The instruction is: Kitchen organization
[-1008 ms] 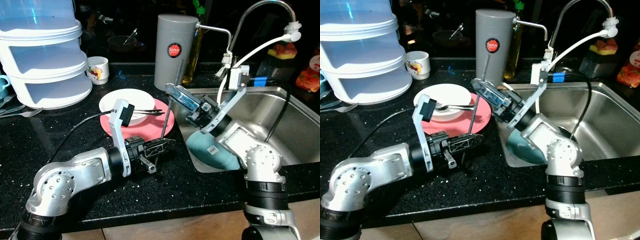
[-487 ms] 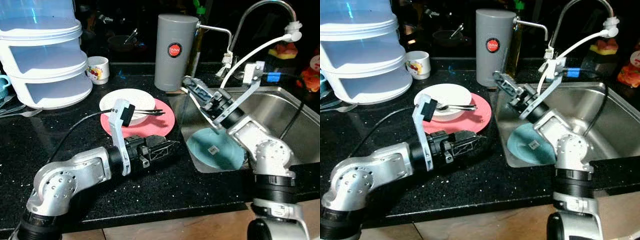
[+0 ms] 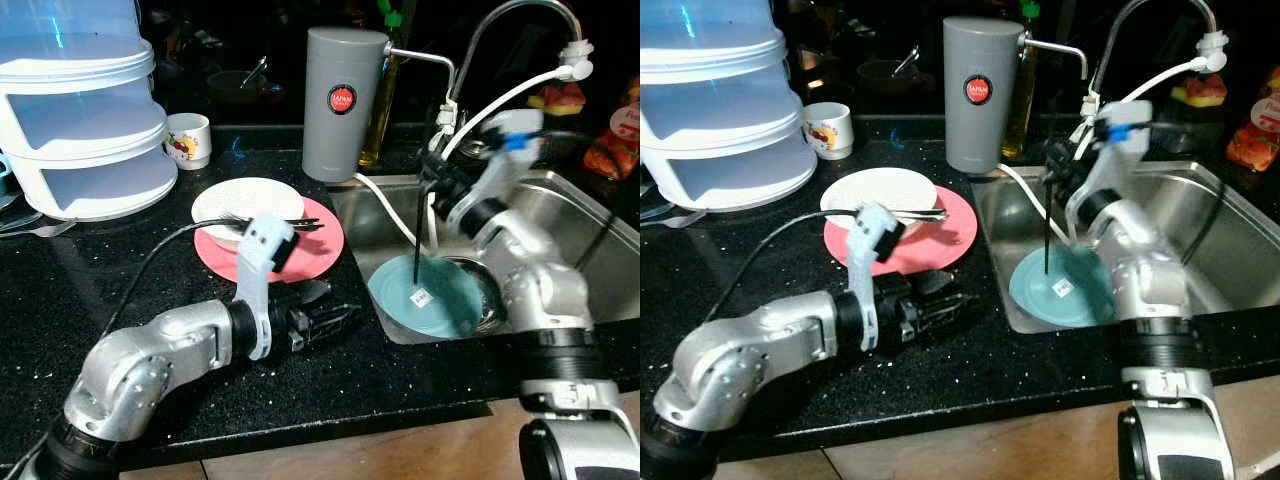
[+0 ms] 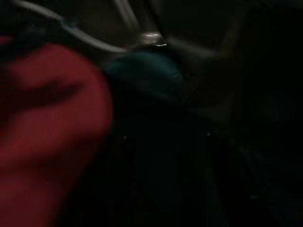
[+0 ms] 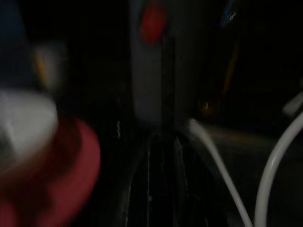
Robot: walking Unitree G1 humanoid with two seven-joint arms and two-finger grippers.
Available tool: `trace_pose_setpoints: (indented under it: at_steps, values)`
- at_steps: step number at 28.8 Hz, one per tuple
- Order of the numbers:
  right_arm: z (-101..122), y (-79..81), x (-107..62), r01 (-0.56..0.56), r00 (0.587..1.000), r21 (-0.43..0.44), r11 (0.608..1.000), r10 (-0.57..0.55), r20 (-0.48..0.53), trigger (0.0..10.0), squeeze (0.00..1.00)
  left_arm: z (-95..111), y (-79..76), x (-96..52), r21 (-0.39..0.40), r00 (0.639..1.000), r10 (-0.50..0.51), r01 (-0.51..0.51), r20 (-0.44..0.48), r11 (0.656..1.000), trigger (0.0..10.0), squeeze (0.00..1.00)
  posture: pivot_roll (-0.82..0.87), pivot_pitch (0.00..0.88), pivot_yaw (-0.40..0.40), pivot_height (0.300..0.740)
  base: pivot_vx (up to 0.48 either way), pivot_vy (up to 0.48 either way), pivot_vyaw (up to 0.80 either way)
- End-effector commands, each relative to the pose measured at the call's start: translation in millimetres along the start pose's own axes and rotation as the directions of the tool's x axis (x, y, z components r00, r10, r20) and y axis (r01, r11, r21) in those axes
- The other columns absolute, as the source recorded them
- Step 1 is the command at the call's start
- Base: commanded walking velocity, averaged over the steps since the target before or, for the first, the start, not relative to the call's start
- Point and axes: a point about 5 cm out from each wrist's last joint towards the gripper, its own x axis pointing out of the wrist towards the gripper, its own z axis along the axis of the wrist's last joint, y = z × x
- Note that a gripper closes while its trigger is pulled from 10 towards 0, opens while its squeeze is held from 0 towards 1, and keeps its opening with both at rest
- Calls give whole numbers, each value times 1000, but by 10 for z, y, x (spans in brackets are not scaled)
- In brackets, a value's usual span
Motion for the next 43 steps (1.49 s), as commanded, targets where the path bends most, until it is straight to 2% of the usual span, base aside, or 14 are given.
trace_pose_setpoints:
  at_steps: [1,4,5,11,12,13,17,18,26,31,32,39,40,43]
  values:
    - [-184,45,-21,-16,995,-43,999,11,-99,1647,0,-13,18,25,55,999,30,-30,-12,998,10000,0,-13,8,-29,740,0,0,0]
    - [-500,75,-59,-14,960,-65,998,-5,-279,5765,0,41,41,54,59,998,52,-54,29,997,10000,0,-13,8,-29,740,0,0,0]
    - [-571,56,-83,1,948,-79,997,-26,-317,8941,0,57,47,54,77,998,59,-62,37,995,10000,0,-13,8,-29,740,0,0,0]
    - [-688,6,-137,29,925,-113,993,-69,-374,10000,0,109,63,52,122,995,65,-75,80,990,10000,0,-14,21,-25,740,0,0,0]
    - [-701,-12,-144,43,921,-116,992,-85,-380,10000,871,119,44,56,124,995,47,-59,92,991,10000,0,-14,21,-25,740,0,0,0]
    - [-704,-27,-148,53,920,-115,992,-93,-381,10000,1000,124,23,61,124,995,30,-42,99,991,10000,0,-14,21,-25,740,0,0,0]
    - [-672,-60,-126,79,924,-137,987,-124,-362,10000,1000,119,6,79,136,993,20,-36,117,990,10000,0,-17,28,-24,740,0,0,0]
    - [-631,-63,-103,92,932,-130,987,-132,-339,10000,0,141,20,78,130,990,33,-51,137,990,10000,0,-16,29,-25,740,0,0,0]
    - [-456,-42,-17,142,964,-12,990,-141,-226,10000,0,161,84,8,106,965,193,-213,178,971,10000,0,-8,29,-20,740,0,0,0]
    - [-451,-71,-19,172,962,0,985,-168,-217,10000,0,244,110,-123,-221,868,340,-274,363,936,10000,0,-2,31,-23,740,0,0,0]
    - [-455,-70,-19,173,961,1,985,-168,-218,10000,0,235,117,-163,-329,844,366,-244,392,913,10000,1000,1,35,-26,740,0,0,0]
    - [-445,-46,4,163,964,2,987,-159,-213,10000,0,136,67,-238,-580,807,400,-89,434,810,10000,894,6,41,-31,740,0,0,0]
    - [-443,-41,8,161,965,2,987,-157,-212,10000,0,121,54,-232,-599,814,389,-65,431,798,10000,0,6,41,-31,740,0,0,0]
    - [-439,-29,11,157,966,3,988,-153,-208,10000,0,12,47,-195,-678,850,377,-32,367,734,10000,0,5,42,-30,740,0,0,0]
